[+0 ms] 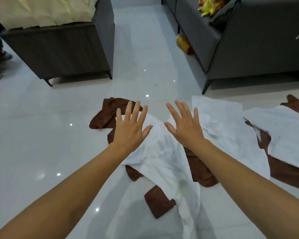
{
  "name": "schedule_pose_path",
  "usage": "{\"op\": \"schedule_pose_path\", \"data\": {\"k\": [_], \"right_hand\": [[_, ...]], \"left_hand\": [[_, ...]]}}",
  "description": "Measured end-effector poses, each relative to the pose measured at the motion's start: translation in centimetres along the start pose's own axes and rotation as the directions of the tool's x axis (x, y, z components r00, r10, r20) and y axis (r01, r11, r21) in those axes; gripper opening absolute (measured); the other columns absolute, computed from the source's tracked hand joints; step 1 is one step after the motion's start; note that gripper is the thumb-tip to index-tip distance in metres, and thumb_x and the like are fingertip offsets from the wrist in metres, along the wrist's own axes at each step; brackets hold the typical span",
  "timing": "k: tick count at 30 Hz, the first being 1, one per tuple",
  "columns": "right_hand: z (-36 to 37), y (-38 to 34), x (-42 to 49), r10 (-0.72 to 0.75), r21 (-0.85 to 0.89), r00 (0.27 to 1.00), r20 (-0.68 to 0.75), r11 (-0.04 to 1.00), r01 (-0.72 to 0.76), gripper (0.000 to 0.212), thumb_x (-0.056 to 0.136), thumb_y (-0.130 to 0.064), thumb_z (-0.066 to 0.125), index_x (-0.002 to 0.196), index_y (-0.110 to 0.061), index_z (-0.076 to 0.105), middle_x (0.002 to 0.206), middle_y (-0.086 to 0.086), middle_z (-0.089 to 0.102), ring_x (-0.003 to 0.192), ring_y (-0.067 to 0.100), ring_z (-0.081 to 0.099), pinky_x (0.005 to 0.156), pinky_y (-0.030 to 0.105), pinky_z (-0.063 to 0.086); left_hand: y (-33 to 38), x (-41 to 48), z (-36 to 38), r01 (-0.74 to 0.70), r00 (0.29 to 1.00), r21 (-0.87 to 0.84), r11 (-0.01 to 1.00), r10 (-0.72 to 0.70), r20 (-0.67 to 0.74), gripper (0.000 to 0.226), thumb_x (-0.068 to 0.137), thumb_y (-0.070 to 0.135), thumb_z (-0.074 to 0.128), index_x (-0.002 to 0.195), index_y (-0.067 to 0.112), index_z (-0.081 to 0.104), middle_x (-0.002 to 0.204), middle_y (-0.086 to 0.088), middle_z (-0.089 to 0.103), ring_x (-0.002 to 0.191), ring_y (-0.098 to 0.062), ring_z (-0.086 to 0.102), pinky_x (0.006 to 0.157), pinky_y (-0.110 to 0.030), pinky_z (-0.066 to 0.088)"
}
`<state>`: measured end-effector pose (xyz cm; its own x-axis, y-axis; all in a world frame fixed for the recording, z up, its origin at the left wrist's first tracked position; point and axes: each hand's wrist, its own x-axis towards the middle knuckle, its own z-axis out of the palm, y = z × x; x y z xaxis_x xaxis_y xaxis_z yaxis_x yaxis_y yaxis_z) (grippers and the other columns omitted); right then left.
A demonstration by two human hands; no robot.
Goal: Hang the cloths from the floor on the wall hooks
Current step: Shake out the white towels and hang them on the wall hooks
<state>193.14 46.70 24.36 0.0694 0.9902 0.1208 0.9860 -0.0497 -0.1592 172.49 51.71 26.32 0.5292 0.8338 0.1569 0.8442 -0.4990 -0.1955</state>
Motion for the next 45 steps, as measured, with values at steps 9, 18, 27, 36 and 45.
{"op": "schedule_pose_path", "data": {"k": [9, 18, 27, 36, 45], "right_hand": [[16.8, 2.0, -0.7, -0.011, 0.011, 0.999, 0.040, 1.000, 0.011, 0.065, 0.097, -0.061, 0.019, 0.153, -0.037, -0.004, 0.164, 0.001, 0.002, 0.151, 0.023, -0.002, 0.118, 0.053, -0.004], [22.2, 2.3, -3.4, 0.138, 0.112, 0.979, 0.149, 0.982, -0.155, 0.066, 0.099, -0.056, 0.029, 0.154, -0.036, -0.003, 0.163, 0.002, 0.007, 0.150, 0.022, 0.005, 0.118, 0.051, 0.010], [26.0, 2.7, -3.6, 0.277, 0.042, 0.885, 0.376, 0.948, -0.314, 0.068, 0.097, -0.063, 0.031, 0.154, -0.031, 0.012, 0.114, 0.010, 0.059, 0.103, 0.030, 0.058, 0.085, 0.043, 0.045], [28.2, 3.8, -4.4, 0.288, 0.181, 0.779, 0.557, 0.873, -0.452, 0.070, 0.093, -0.040, 0.060, 0.150, -0.025, 0.024, 0.133, 0.012, 0.053, 0.117, 0.030, 0.054, 0.087, 0.037, 0.044], [24.9, 5.4, -3.1, 0.126, 0.367, 0.827, 0.547, 0.853, -0.372, 0.037, 0.093, -0.023, 0.063, 0.129, -0.020, 0.057, 0.138, 0.002, 0.051, 0.125, 0.020, 0.048, 0.088, 0.018, 0.033]], "left_hand": [[2.2, -1.2, 17.2, -0.032, 0.997, 0.055, 0.998, 0.028, 0.075, 0.072, 0.096, 0.061, 0.022, 0.155, 0.021, 0.012, 0.161, -0.011, 0.011, 0.148, -0.034, 0.011, 0.114, -0.059, 0.013], [2.3, -3.9, 23.1, -0.015, 0.960, 0.020, 1.000, 0.009, 0.279, 0.072, 0.097, 0.061, 0.015, 0.154, 0.021, -0.005, 0.162, -0.009, -0.003, 0.148, -0.033, 0.000, 0.116, -0.055, 0.012], [3.7, -2.8, 26.1, -0.167, 0.932, -0.010, 0.986, 0.162, 0.325, 0.070, 0.099, 0.058, 0.014, 0.154, 0.019, -0.004, 0.162, -0.009, -0.004, 0.148, -0.033, -0.002, 0.116, -0.055, 0.013], [3.8, -3.7, 27.5, -0.309, 0.863, -0.005, 0.951, 0.282, 0.419, 0.060, 0.103, 0.046, 0.027, 0.151, 0.014, 0.012, 0.160, -0.012, 0.001, 0.148, -0.032, -0.001, 0.115, -0.050, 0.018], [4.9, -2.3, 26.7, -0.242, 0.873, -0.109, 0.964, 0.266, 0.408, 0.061, 0.100, 0.047, 0.037, 0.148, 0.013, 0.022, 0.156, -0.011, 0.015, 0.145, -0.030, 0.010, 0.108, -0.042, 0.032]]}}
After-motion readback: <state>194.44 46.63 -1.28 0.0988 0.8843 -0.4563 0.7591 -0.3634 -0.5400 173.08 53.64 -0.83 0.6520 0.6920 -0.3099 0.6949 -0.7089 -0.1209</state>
